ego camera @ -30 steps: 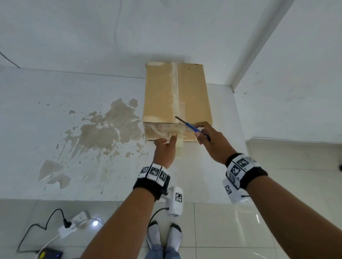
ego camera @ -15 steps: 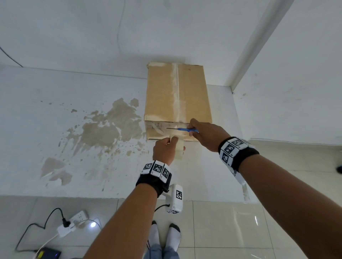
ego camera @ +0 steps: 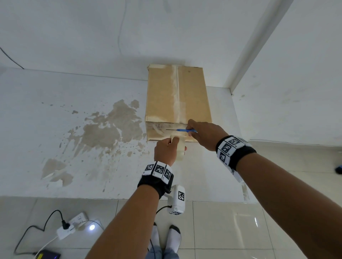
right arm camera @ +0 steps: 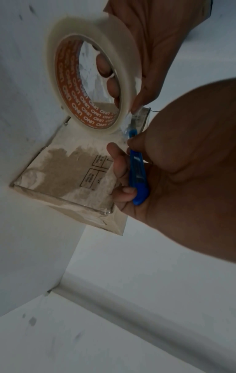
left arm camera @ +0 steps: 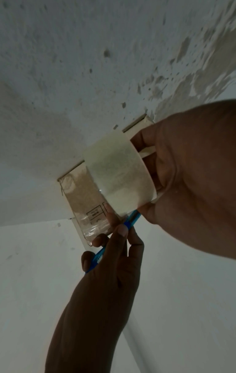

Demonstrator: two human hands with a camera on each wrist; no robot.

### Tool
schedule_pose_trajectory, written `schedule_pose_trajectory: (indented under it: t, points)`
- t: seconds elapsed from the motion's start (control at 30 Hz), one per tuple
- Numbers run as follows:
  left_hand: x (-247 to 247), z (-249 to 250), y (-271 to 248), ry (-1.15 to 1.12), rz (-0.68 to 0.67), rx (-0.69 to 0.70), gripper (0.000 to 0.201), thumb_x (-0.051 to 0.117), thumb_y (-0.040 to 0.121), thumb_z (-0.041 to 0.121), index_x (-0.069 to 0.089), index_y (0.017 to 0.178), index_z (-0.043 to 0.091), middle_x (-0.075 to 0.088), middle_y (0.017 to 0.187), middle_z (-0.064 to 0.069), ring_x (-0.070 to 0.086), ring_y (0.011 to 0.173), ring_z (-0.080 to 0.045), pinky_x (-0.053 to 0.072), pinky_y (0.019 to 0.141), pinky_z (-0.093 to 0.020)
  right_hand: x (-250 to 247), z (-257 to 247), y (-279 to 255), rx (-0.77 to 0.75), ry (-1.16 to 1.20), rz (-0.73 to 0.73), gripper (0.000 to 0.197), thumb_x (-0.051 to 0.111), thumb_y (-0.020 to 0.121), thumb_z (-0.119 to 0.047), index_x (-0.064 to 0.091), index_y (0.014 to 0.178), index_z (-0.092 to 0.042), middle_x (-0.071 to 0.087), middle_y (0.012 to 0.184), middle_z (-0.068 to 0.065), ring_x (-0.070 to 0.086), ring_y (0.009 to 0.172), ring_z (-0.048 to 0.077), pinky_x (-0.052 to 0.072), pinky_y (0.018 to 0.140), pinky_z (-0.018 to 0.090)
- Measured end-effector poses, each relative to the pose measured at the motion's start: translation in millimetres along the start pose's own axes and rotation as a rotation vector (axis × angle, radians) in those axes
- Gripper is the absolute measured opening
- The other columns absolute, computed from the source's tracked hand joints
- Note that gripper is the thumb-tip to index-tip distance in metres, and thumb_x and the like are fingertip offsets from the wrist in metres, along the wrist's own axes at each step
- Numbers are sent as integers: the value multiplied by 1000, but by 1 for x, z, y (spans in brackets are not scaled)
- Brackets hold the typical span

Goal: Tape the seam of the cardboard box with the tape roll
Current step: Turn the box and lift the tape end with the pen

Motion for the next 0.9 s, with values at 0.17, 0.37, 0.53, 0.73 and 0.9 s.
schedule_pose_trajectory:
  t: [0.17, 0.37, 0.53, 0.73, 0.9]
  points:
    - [2, 2, 0, 18, 12, 12, 41, 49, 91, 40, 74, 79, 11, 81, 76, -2, 76, 82, -26, 61, 83, -44, 2, -2, -1, 16, -22, 19, 13, 40, 104, -28, 49, 112, -23, 65, 96, 0, 58, 76, 24, 50, 69, 38]
    - [-1, -5, 3, -25, 42, 33, 45, 52, 92, 37, 72, 86, -3, 81, 76, -7, 77, 78, -31, 64, 77, -47, 4, 26, -12, 53, -58, 10, 14, 41, 103, -29, 51, 112, -25, 67, 105, -2, 61, 81, 25, 50, 71, 37]
    - [-6, -18, -2, -36, 37, -2, 39, 52, 90, 34, 74, 83, 2, 81, 74, -6, 77, 76, -32, 64, 75, -49, 11, 60, -32, 88, 159, 27, 11, 49, 99, -37, 54, 107, -30, 68, 96, -2, 58, 71, 16, 43, 62, 29]
    - [-7, -28, -8, -37, 32, -45, 35, 51, 93, 28, 74, 89, 1, 80, 73, -6, 77, 76, -30, 64, 75, -46, 5, 36, -23, -11, 377, 164, 22, 61, 92, -47, 50, 89, -27, 49, 58, -11, 46, 52, 11, 42, 57, 26]
    - [-6, -28, -10, -7, 10, -30, 39, 50, 92, 29, 75, 87, -1, 80, 70, 0, 77, 73, -24, 64, 79, -44, -2, 16, 6, -43, 306, 194, 29, 59, 92, -54, 50, 96, -27, 55, 74, -15, 51, 66, 1, 41, 62, 25]
Point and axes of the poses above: each hand's wrist, its own y-axis towards the middle knuckle, its own x-axis out of the palm, z = x × y, the point moved 4 cm from there along y, towards the middle knuckle
